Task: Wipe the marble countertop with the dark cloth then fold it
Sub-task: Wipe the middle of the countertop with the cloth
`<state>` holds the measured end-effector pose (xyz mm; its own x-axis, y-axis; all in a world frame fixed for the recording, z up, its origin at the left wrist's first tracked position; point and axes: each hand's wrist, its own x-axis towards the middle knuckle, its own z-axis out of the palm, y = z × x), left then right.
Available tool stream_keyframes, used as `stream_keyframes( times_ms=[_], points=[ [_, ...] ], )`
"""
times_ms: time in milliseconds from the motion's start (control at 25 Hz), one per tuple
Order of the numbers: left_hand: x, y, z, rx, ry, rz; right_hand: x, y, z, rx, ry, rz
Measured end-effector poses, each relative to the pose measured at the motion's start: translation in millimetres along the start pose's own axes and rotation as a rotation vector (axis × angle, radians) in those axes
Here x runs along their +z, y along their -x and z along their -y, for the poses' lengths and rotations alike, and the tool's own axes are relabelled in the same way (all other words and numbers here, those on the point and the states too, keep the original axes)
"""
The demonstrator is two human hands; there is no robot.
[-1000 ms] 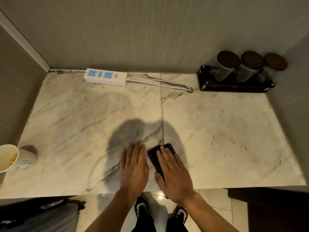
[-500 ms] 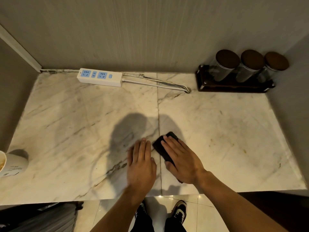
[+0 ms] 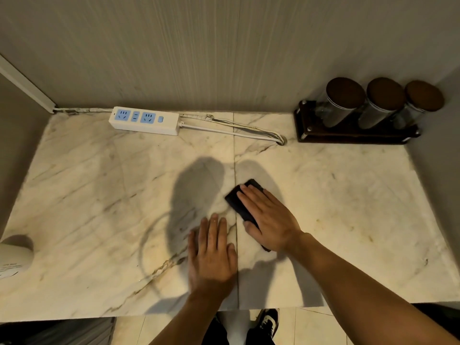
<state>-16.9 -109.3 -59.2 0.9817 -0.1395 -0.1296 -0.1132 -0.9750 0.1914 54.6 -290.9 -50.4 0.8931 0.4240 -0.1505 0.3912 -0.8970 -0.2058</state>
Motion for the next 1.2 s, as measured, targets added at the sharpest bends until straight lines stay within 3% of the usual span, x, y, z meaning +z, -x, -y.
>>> stream_keyframes(
  times_ms=[520,1040,1200],
  points=[
    [-1.8,-1.6,-1.8,-0.013,-0.008,0.016,-15.0,-64.9,-26.5,0.14,-0.048,-0.068],
    [-0.7,-1.1,0.1,-0.004,0.004,0.018,-7.1,-74.6,-0.9,0.747,-0.225,-0.275],
    [-0.6,-0.7,0.3,-0.011,-0.005,0.024,-1.2,-53.7,12.9,0.848,-0.242,-0.293]
  ],
)
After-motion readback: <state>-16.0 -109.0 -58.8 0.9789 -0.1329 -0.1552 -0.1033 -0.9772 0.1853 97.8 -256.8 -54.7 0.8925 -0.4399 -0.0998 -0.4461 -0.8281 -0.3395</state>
